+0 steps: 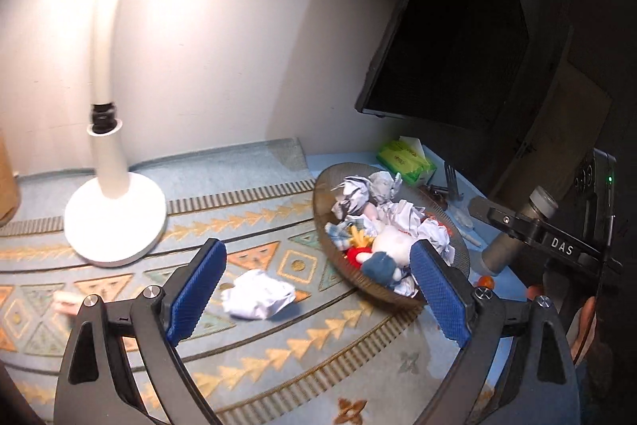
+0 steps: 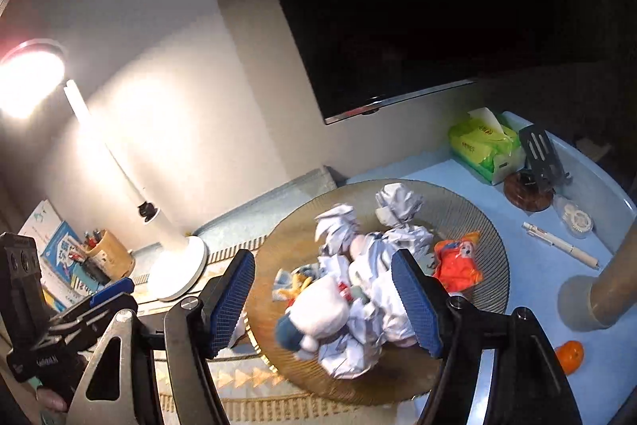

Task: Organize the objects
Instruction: 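Return both tools over the rug toward the pink box and paper ball, then grasp the pink POKER box with the left gripper while the right gripper grasps a paper ball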

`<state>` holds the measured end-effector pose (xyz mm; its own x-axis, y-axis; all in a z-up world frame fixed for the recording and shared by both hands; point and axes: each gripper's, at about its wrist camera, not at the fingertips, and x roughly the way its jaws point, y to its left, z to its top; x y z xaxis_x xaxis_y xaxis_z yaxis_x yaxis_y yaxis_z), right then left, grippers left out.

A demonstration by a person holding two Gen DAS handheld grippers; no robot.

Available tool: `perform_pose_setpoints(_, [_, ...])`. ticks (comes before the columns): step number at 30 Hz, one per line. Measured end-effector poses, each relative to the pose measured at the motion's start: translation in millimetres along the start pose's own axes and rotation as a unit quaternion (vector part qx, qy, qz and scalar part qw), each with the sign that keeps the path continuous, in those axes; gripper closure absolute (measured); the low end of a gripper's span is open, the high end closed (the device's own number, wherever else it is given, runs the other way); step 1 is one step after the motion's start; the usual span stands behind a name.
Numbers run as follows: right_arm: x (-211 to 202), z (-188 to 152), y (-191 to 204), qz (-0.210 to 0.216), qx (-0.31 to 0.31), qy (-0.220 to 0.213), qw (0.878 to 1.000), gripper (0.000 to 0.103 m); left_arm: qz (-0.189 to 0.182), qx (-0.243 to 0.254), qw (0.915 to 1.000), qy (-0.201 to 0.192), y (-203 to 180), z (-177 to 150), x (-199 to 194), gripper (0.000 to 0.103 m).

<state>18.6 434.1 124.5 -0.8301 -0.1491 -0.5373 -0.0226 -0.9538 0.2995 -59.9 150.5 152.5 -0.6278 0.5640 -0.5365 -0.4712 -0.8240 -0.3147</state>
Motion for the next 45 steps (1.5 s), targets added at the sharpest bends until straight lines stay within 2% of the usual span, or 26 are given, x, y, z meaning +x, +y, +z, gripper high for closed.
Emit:
perform_pose_setpoints(2, [-12.1, -15.3, 23.9, 0.022, -0.021, 0.001, 1.0, 0.033, 0.015, -0.01, 0.9998, -0.005, 13.8, -8.6, -30.1, 0.001])
perform_pose_setpoints(4, [-18.8, -35.0, 50.2, 0.043, -0.044, 0.004, 0.998, 0.024, 0.032, -0.018, 0.9993, -0.008, 29.6, -21.6, -58.4, 0.001])
perform_pose_setpoints(6, [-17.7, -58.6, 74.3, 0.059, -0.065, 0.008, 0.996, 0.016, 0.066, -0.029, 0.9974, -0.008, 46.0, -41.5, -82.4, 0.001])
perform_pose_setpoints(8, [-8.5, -82.8, 94.5, 0.075, -0.081, 0.019, 0.994, 0.015, 0.109, -0.037, 0.9934, -0.003, 66.6, -63.0, -96.4, 0.001])
perform_pose_setpoints(10, [6.9, -106.1, 110.5, 0.072, -0.099, 0.029, 0.992, 0.015, 0.146, -0.05, 0.988, 0.006, 90.0, -87.2, -102.5, 0.001])
perform_pose_setpoints(12, [21.8, -129.2, 122.5, 0.059, -0.132, 0.022, 0.989, 0.015, 0.181, -0.068, 0.9811, 0.01, 111.9, -110.1, -99.8, 0.001])
perform_pose_setpoints(15, [45.8, -151.5, 129.3, 0.047, -0.162, 0.04, 0.985, 0.015, 0.211, -0.099, 0.9725, 0.004, 141.9, -135.9, -99.5, 0.001])
perform_pose_setpoints(18, [60.4, -160.7, 127.5, 0.036, -0.165, 0.061, 0.984, 0.015, 0.208, -0.133, 0.9688, -0.015, 156.6, -150.9, -98.7, 0.001])
perform_pose_setpoints(20, [63.2, -160.1, 123.8, 0.038, -0.159, 0.063, 0.984, 0.015, 0.215, -0.153, 0.9646, 0.002, 161.9, -153.9, -91.4, 0.001])
perform_pose_setpoints(22, [68.8, -158.9, 119.9, 0.038, -0.149, 0.075, 0.985, 0.015, 0.2, -0.146, 0.9688, -0.006, 160.3, -153.2, -92.7, 0.001])
perform_pose_setpoints(24, [73.9, -157.2, 116.6, 0.027, -0.138, 0.083, 0.987, 0.015, 0.202, -0.145, 0.9686, -0.006, 158.4, -154.1, -93.7, 0.001])
perform_pose_setpoints(26, [78.8, -155.8, 114.2, 0.019, -0.131, 0.094, 0.987, 0.015, 0.196, -0.142, 0.9703, 0.0, 156.6, -153.7, -91.5, 0.001])
perform_pose_setpoints(29, [88.3, -153.5, 111.5, 0.039, -0.124, 0.127, 0.983, 0.015, 0.197, -0.131, 0.9713, 0.025, 154.1, -150.1, -82.4, 0.001])
perform_pose_setpoints(32, [101.7, -147.8, 106.5, 0.045, -0.105, 0.174, 0.978, 0.015, 0.175, -0.123, 0.9748, 0.063, 152.2, -137.3, -72.7, 0.001])
perform_pose_setpoints(35, [103.2, -127.3, 112.4, 0.034, -0.099, 0.179, 0.978, 0.015, 0.161, -0.114, 0.9786, 0.059, 151.7, -109.7, -67.7, 0.001])
perform_pose_setpoints(37, [113.4, -115.0, 123.8, 0.033, -0.111, 0.189, 0.975, 0.004, 0.161, -0.11, 0.9794, 0.053, 156.6, -92.4, -55.9, 0.001])
perform_pose_setpoints(40, [140.3, -105.6, 142.9, -0.005, -0.147, 0.178, 0.973, 0.004, 0.17, -0.107, 0.9762, 0.082, 168.2, -78.4, -19.4, 0.001])
perform_pose_setpoints(43, [174.5, -104.8, 149.3, -0.044, -0.147, 0.188, 0.97, 0.004, 0.187, -0.102, 0.9728, 0.093, 174.8, -73.3, 11.1, 0.001])
perform_pose_setpoints(45, [190.0, -106.4, 150.1, -0.056, -0.147, 0.193, 0.968, 0.004, 0.201, -0.1, 0.9697, 0.097, 178.3, -69.8, 25.1, 0.001])
